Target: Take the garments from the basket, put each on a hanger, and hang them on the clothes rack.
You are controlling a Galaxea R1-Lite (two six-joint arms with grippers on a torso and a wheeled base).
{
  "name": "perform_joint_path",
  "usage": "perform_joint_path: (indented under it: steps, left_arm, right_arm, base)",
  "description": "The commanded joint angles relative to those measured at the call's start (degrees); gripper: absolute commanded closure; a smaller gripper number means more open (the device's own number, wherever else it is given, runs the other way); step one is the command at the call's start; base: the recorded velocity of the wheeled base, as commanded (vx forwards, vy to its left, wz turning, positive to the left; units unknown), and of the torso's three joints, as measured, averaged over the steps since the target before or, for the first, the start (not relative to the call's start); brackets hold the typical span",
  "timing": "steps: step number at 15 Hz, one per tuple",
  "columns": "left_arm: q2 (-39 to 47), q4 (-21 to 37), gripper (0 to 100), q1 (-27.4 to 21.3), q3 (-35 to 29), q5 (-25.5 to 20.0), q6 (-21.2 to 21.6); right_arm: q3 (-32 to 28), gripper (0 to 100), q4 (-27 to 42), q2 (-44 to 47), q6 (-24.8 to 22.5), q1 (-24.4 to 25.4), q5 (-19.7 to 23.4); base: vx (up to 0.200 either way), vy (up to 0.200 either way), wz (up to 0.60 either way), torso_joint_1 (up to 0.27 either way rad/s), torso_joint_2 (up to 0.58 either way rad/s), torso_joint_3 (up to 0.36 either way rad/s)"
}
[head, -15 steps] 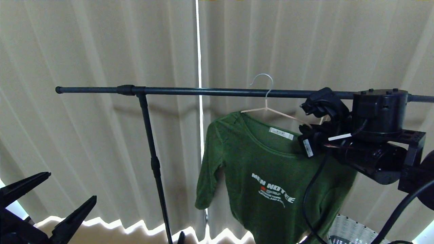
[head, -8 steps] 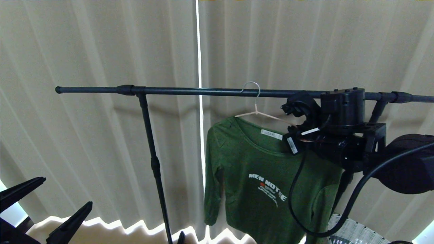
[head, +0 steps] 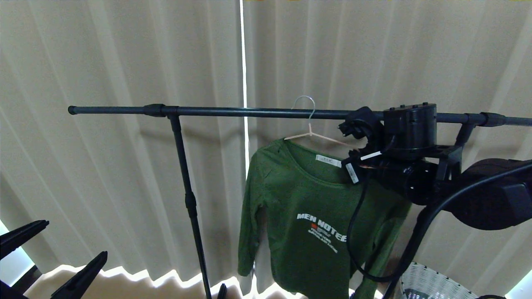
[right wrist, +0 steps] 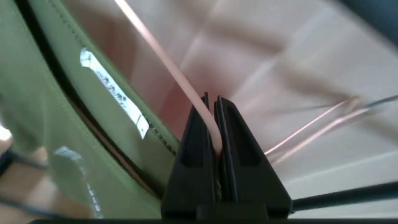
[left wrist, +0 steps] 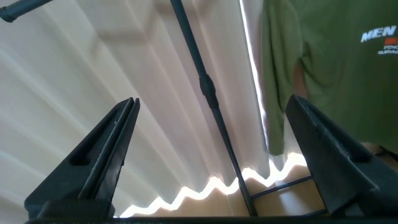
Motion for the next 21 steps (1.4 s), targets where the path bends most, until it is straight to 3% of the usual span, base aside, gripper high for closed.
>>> perform_joint_path:
  steps: [1,5,16,17,21]
  left_arm:
    - [-0.05,-0.02,0,-0.08,0.0,0.0,0.03]
    - [-0.05,-0.02,0,-0.08,0.0,0.0,0.03]
    - [-1.02,0.86,0,0.01,0.26,0.0,0.03]
    - [-1.37,1.47,0,0.01,0.09,0.0,0.03]
    - [-2.07,2.61,0,0.1,-0.09,0.0,-0.06]
  right_arm:
    - [-1.26,100,-0.04,0.23,-0.04,0.02,-1.55]
    - [-4.51,100,2.6,3.66,-0.21,0.11,-8.93]
    - [-6.53,100,5.15,6.56,-0.12,4.77,-8.85]
    - [-6.27,0,5.15,6.38,-0.04,5.03,-8.85]
    - [-4.42,0,4.36,5.68,2.6,6.7,-7.79]
  base:
    - [0.0,0.0,0.0,0.0,0.0,0.0]
    - [0.0,0.0,0.0,0.0,0.0,0.0]
    - [0.0,0.0,0.0,0.0,0.0,0.0]
    - [0.0,0.0,0.0,0.0,0.0,0.0]
    - [0.0,0.0,0.0,0.0,0.0,0.0]
